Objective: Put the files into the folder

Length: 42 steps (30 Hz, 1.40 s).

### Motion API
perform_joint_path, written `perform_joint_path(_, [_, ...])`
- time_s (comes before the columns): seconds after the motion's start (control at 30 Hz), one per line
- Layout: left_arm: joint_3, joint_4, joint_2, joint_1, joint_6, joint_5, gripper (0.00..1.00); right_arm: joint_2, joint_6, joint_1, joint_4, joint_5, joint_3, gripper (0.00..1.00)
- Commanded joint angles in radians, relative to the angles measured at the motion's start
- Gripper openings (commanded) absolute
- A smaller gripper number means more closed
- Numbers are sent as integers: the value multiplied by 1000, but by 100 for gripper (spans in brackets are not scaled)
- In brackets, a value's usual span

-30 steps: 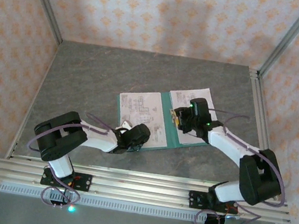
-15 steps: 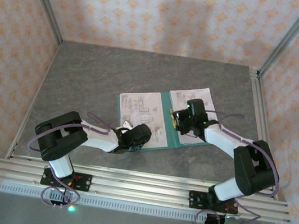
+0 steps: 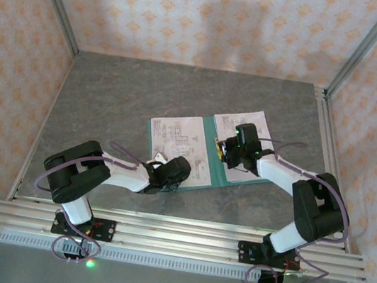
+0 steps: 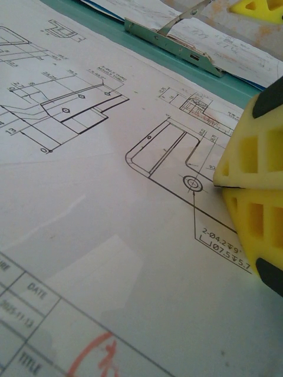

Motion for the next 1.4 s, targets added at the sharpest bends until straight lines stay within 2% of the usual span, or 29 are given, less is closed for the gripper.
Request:
perform_joint_path(0.0, [-40, -219, 36, -19, 1, 23, 0, 16, -10, -13, -7, 14, 22, 19])
perform_joint_path(0.43, [-43, -236, 25, -20, -9, 13, 0, 5, -37, -18, -54, 29, -6, 10])
perform_joint_path(0.8, [-49, -235, 28, -23, -30, 10, 0, 0, -51, -19, -26, 28, -88, 0])
perform_joint_path(1.37, [-57, -247, 17, -23, -40, 4, 0, 7, -76, -47, 2, 33, -169, 0])
